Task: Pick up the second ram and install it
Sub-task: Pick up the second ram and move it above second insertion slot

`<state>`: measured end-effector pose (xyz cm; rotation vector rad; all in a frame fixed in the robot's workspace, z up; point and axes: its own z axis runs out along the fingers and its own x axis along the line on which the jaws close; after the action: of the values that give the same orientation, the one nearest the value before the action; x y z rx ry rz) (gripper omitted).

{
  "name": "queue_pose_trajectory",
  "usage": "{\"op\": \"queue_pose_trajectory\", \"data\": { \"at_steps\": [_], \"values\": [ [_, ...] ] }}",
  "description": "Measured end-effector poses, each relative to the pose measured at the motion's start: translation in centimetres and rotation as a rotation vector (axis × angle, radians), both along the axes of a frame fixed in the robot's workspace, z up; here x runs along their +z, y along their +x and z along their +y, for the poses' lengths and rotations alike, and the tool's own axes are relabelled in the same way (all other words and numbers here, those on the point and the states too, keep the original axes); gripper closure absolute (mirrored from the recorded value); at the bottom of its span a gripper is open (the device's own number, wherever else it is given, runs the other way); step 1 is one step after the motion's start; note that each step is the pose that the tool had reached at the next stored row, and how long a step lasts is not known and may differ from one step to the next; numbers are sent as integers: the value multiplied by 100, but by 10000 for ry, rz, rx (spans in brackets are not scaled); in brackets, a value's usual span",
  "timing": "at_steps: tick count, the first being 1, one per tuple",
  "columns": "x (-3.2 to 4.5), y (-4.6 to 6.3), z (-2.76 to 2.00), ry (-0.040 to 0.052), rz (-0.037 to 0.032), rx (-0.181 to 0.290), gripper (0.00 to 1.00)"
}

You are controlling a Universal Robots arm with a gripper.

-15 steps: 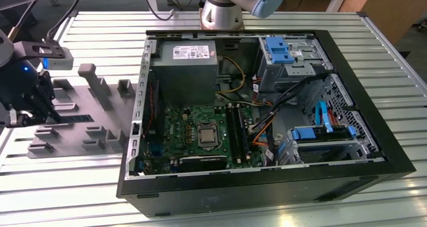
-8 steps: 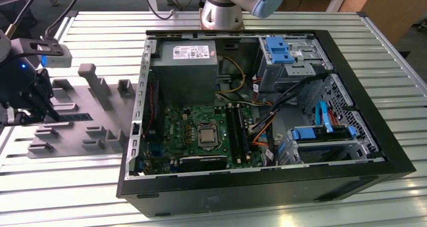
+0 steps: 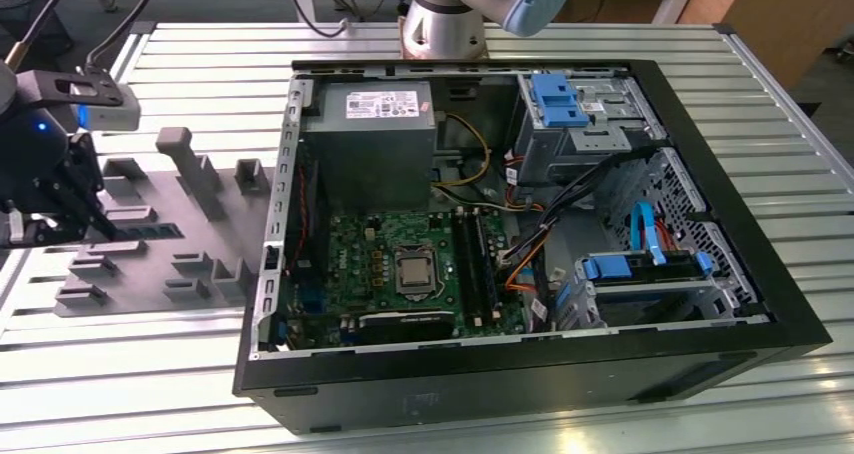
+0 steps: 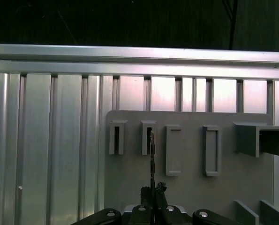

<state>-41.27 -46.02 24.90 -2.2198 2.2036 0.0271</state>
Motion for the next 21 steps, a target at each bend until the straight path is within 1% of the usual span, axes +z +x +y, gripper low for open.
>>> {"op": "queue_pose_trajectory", "data": {
  "at_steps": [6,15,18,21],
  "values": [
    [28,0,3,0,-1,0,86],
    [32,0,7,0,-1,0,86],
    [52,0,7,1,-1,0,86],
    [88,0,7,0,-1,0,86]
  ]
}}
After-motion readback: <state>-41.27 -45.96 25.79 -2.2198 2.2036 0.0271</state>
